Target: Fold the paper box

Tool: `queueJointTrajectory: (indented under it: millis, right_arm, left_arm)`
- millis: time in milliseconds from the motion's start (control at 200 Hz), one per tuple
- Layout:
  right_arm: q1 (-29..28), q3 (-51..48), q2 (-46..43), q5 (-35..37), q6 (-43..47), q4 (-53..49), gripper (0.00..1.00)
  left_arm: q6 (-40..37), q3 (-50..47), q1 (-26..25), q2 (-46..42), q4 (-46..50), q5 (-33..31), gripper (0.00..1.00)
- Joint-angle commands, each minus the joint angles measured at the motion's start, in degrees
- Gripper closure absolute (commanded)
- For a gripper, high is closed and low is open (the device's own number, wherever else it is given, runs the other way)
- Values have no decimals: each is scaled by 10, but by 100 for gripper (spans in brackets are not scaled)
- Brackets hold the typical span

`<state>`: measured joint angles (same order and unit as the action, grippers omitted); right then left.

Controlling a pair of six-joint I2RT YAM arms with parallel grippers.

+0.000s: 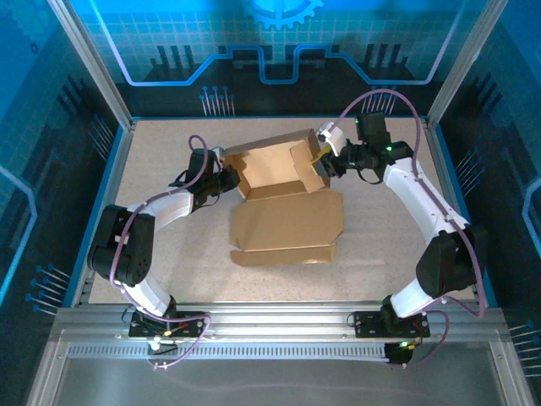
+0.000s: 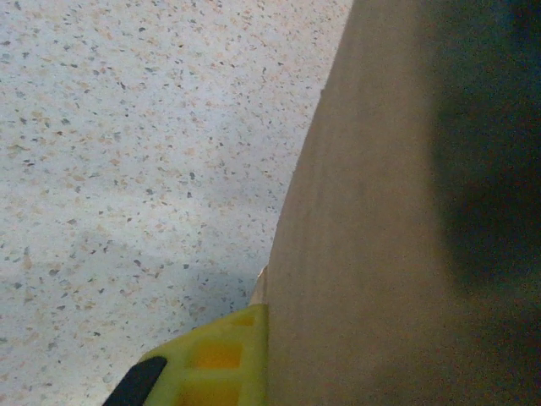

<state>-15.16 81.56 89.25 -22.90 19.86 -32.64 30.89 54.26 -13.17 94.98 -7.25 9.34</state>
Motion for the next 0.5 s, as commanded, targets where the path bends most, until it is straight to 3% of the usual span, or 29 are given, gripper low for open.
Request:
queueJointTrajectory:
  millis: [0,200,490]
  right_arm:
    - [-35,-15,1,139,-48,57,60]
    - [-71,-29,18,268,-68,108,65]
    - [-97,-59,32,350,-80,178,89]
  left_arm:
    - [-8,5,-10,-12,-21,24,100]
    - [-19,7,-18,-13,-12,13,100]
    - [-33,6,-38,-23,-3,-10,100]
